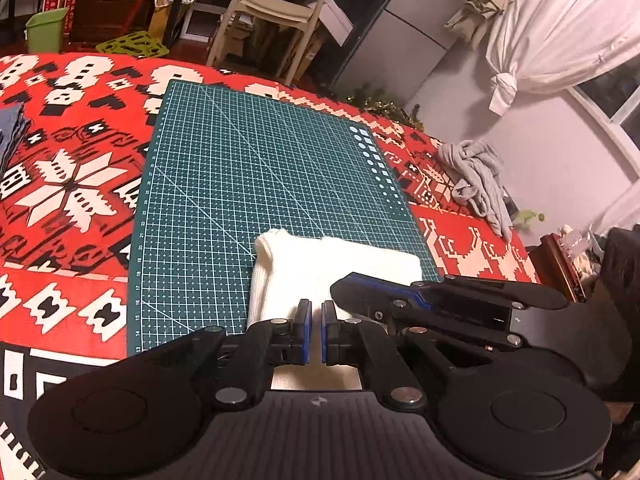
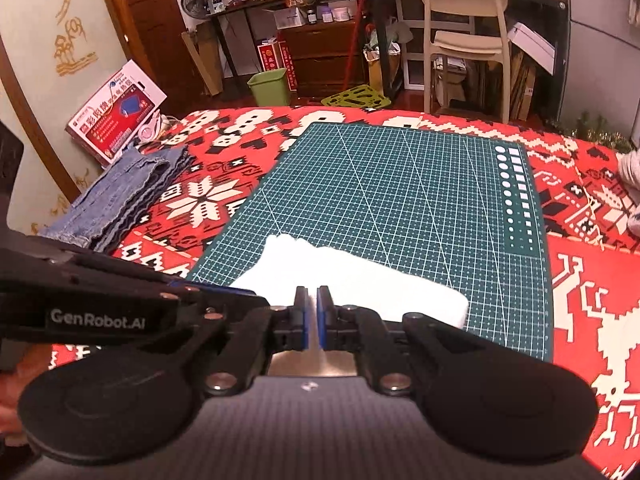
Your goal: Fold clothes
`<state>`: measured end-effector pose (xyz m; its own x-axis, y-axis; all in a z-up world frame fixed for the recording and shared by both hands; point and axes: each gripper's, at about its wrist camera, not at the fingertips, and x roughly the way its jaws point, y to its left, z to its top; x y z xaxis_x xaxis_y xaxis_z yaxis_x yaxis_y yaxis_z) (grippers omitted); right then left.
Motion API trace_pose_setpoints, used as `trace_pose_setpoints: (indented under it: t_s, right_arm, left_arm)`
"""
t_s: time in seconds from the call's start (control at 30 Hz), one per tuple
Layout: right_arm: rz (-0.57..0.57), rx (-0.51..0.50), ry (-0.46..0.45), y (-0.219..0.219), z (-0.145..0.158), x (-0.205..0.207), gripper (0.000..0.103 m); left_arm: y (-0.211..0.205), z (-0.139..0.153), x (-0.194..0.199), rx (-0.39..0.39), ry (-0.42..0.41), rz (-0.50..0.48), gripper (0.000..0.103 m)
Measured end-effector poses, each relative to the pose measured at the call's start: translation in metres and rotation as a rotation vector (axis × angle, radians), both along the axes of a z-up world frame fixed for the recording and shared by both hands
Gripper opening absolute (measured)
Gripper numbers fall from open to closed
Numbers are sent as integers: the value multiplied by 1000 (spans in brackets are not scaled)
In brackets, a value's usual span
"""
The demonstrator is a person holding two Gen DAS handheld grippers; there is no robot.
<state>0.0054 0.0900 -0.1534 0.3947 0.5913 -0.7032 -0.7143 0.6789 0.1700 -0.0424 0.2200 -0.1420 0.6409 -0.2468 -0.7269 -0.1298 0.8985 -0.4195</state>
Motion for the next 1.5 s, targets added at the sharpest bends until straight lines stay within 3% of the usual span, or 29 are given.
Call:
trace_pose_setpoints:
  t_s: [0.37,0.53,0.87,1.1,1.13,1.2,1.33,1.4,1.5]
  right_arm:
    - [-25,3,-14,-4,8,-9,6]
    - [-44,26,-25,-24,27,-29,6]
    - [-132,24,29,-73,32,-62,7]
    - [-134,-7,18,-81,37,-83,7]
    - [-134,-6,14,-82,38,-86,7]
    - [-139,-2,8,-85,41,-90,12]
    - [-162,27,22,-89,47,-94,20]
    - [-172,24,19,-91,49,-96,29]
    - [-178,-16,-30,-94,53,-101,37]
  left_arm:
    - [-8,11,-13,64,-32,-11,6]
    - [-12,16,-25,30,-36,-32,6]
    - [-33,20,-44,66,-28,-83,6]
    - [-43,16,-56,97,-12,-95,7]
    - [-44,16,-57,112,-9,-94,12]
    - [-43,16,-59,128,-3,-90,23]
    - [-39,21,-62,130,-11,-80,25]
    - [-40,26,-58,132,-17,-99,30]
    - [-45,34,-51,141,-35,-141,34]
